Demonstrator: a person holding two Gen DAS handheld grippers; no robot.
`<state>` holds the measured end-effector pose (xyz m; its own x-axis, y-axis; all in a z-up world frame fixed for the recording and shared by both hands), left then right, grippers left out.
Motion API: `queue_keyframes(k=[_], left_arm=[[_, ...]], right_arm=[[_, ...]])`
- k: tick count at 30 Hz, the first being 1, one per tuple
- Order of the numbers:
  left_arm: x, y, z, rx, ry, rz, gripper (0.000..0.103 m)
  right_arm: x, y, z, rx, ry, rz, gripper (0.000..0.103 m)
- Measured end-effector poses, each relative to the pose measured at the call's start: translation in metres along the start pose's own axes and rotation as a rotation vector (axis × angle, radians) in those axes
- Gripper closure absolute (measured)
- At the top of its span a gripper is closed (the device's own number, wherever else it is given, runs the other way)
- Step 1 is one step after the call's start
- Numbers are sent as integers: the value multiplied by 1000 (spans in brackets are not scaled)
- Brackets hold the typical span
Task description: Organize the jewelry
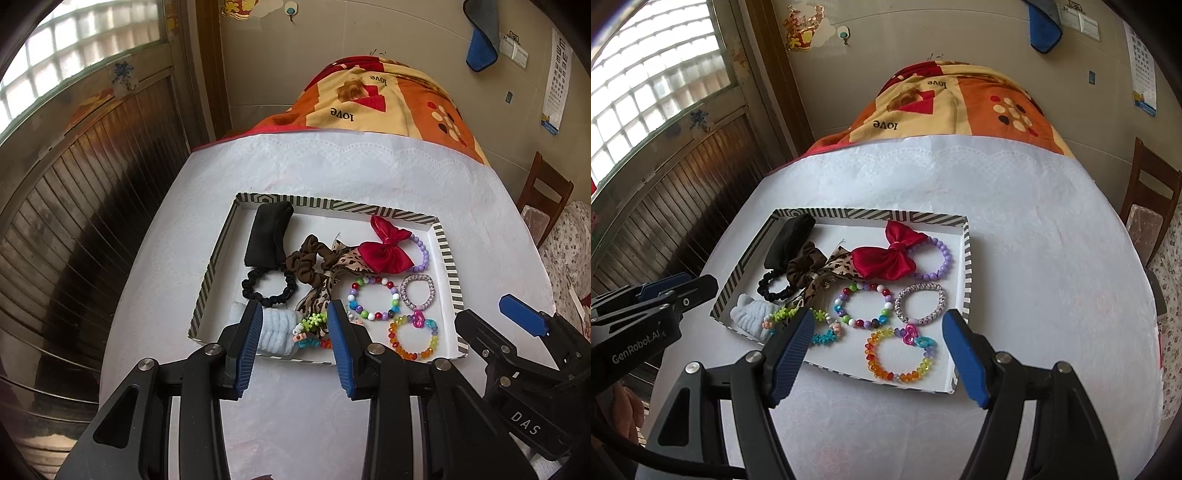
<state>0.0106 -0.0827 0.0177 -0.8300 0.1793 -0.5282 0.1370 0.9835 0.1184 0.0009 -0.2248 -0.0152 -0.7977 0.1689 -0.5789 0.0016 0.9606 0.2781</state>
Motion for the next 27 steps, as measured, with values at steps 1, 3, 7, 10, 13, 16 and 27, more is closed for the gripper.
queue_keyframes(k=[1,3,7,10,13,16,27], left_arm=[[0,-1,0,1,1,-1,77],[1,1,0,4,2,0,77],[0,0,1,2,2,1,77],[1,2,2,1,-1,4,77],[1,2,4,-1,0,8,77],[2,3,4,2,0,7,77],[-1,0,1,24,-14,23,77]], right_arm=[[0,0,0,0,1,0,28],[0,1,0,-2,0,0,28],[0,0,0,-2,1,1,28],[0,1,0,1,2,0,28],[0,1,0,0,2,1,28],[0,2,1,-1,4,-3,28],[1,6,5,-8,15,-10,28]])
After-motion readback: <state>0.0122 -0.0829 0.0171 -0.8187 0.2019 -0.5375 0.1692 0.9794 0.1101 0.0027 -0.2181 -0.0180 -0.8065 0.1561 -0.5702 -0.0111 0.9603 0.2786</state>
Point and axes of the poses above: each gripper's, at about its wrist camera, not at the fingertips, and z roughly the way its jaws point, y to its left, x to its underside, the point moved 10 cm from there along z, roughly the way its jaws point, and after that the axes turned 9 degrees about -x, right-handed, at the moved point
